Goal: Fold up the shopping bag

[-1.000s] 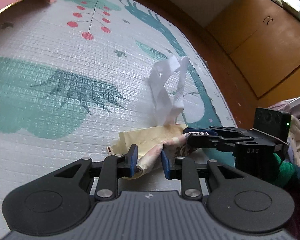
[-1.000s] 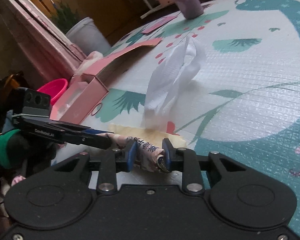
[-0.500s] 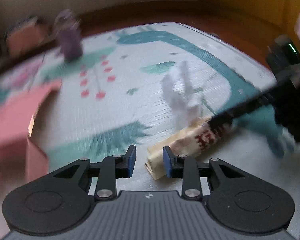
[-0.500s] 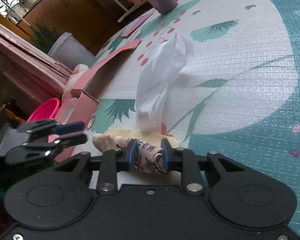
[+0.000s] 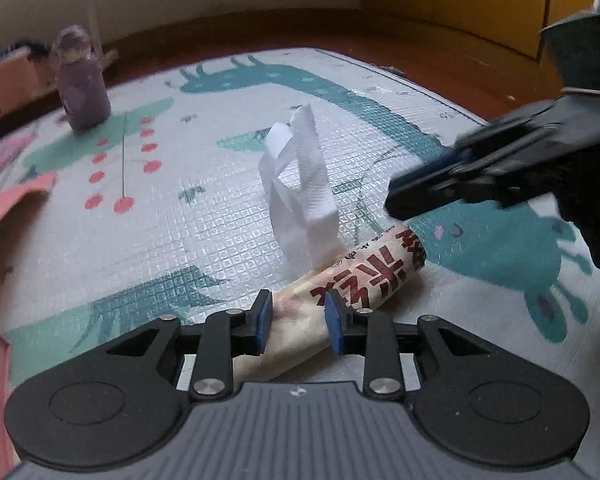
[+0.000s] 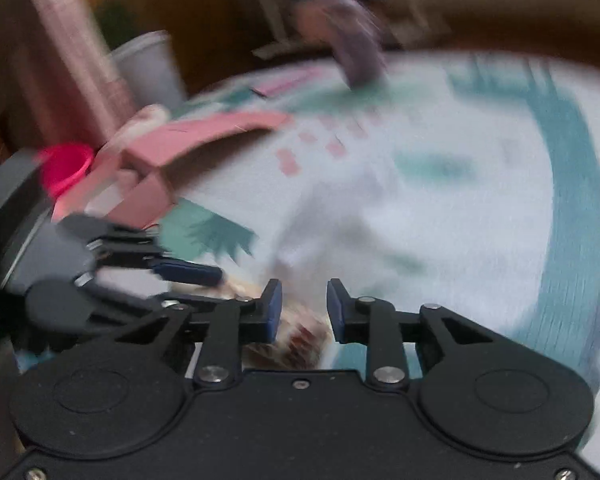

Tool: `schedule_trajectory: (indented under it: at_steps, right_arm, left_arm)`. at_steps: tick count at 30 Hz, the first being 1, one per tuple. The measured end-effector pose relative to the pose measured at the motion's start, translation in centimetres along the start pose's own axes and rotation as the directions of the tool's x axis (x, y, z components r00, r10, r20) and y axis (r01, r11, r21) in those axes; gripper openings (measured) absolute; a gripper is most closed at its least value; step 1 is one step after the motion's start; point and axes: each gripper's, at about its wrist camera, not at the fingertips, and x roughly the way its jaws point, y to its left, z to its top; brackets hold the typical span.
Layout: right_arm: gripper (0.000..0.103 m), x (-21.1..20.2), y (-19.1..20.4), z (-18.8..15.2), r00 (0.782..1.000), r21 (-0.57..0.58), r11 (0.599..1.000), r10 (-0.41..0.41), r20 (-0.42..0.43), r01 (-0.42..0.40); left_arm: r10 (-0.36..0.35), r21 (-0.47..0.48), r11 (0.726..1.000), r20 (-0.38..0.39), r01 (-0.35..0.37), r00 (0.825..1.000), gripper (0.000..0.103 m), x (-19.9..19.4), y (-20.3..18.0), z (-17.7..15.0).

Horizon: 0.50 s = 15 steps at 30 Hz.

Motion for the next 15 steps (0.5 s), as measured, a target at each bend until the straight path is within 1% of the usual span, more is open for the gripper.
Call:
schedule_trajectory:
  at_steps: [1,5,6,9,12,13,15]
  right_arm:
    - [0.026,0.2,0.9,0.2,1.0,-0.063,0.998,0.009,0.001,-0.009]
    - [0.026,2.8,2.1,-0.8,0.998,-0.172,0.985,-0.002,-0.064,-0.009]
    - [0.026,3.5,1.8,-1.1,0.997,-0.18,0.984,-0.002,-0.083,-0.013]
    - [0.026,4.4,1.4,-1.7,0.996,-0.229,0.973,0.0,-0.086,-0.02]
    - [0.025,4.7,1.5,-1.9,0.997,-0.253,0.968,-0.011,-0.083,-0.011]
    - [0.025,4.8,1.5,-1.9,0.997,-0.257,0.966,-0.012,-0.08,-0.009]
    - [0.025,4.8,1.7,-2.0,0.997,-0.268,0.963,-0.014,-0.082,-0.009]
  left_arm:
    - [-0.011,-0.017,1.0,-0.004,0.011,1.0,0.029,0.1,0.3,0.0]
    - [-0.036,-0.039,0.999,-0.023,0.036,0.999,0.029,0.2,0.7,0.1]
    - [-0.052,-0.064,0.997,-0.024,0.05,0.998,0.029,0.3,1.2,0.1]
    - [-0.07,-0.124,0.99,-0.024,0.067,0.997,0.029,0.9,2.0,0.1]
    - [-0.079,-0.234,0.969,0.0,0.077,0.997,0.029,1.6,2.9,-0.1]
    - [-0.079,-0.242,0.967,0.002,0.077,0.997,0.029,1.7,3.0,-0.1]
    - [-0.058,-0.217,0.975,-0.002,0.056,0.998,0.029,1.4,2.3,-0.1]
